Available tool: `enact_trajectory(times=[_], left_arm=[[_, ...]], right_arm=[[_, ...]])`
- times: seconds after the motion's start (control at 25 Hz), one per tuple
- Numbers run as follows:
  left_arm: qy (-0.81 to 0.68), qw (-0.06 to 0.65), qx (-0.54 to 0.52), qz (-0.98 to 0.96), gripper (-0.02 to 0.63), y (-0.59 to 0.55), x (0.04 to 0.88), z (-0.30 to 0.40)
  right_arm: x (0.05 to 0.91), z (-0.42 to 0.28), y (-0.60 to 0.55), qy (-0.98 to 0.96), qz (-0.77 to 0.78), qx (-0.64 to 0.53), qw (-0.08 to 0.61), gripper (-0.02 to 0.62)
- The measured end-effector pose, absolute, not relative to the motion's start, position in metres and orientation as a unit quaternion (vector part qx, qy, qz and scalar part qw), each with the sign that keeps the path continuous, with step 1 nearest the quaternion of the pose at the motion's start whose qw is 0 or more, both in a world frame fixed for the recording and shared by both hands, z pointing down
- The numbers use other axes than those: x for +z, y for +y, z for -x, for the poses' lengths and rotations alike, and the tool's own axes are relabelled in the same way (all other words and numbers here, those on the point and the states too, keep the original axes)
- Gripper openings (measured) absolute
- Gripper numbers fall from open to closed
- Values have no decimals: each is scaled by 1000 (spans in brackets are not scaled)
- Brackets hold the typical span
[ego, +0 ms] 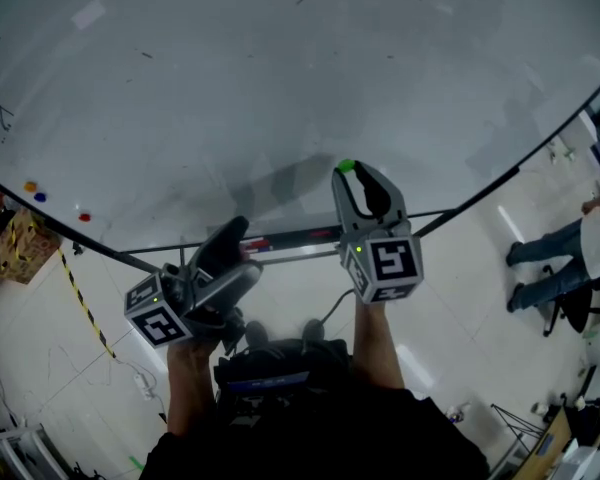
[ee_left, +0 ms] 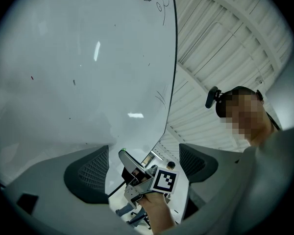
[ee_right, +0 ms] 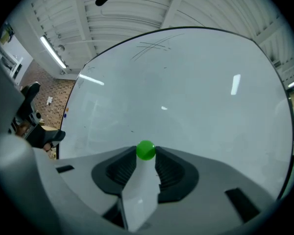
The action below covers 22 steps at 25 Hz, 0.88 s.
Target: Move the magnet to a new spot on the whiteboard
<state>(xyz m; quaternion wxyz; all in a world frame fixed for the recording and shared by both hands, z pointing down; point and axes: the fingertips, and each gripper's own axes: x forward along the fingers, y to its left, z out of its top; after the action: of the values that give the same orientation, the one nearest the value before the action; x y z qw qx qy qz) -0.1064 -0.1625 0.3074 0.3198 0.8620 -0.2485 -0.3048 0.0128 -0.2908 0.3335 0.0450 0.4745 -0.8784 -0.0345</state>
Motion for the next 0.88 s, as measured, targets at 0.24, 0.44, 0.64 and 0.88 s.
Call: enact_trajectory(times=[0.24, 0.44, 0.64, 0.88], left_arm=[[-249, 322, -308, -860, 443, -164, 306, 107], [-247, 322, -306, -861, 443, -167, 305, 105], [-248, 324, -302, -862, 443, -170, 305, 103], [-249, 323, -300, -863, 443, -173, 304, 104]], right_arm=[[332, -27, -305, -861, -504, -46, 47, 146], [324, -20, -307, -858, -508, -64, 43, 146], [327, -20, -313, -854, -515, -64, 41, 147], [326, -18, -316, -849, -523, -63, 44, 149]])
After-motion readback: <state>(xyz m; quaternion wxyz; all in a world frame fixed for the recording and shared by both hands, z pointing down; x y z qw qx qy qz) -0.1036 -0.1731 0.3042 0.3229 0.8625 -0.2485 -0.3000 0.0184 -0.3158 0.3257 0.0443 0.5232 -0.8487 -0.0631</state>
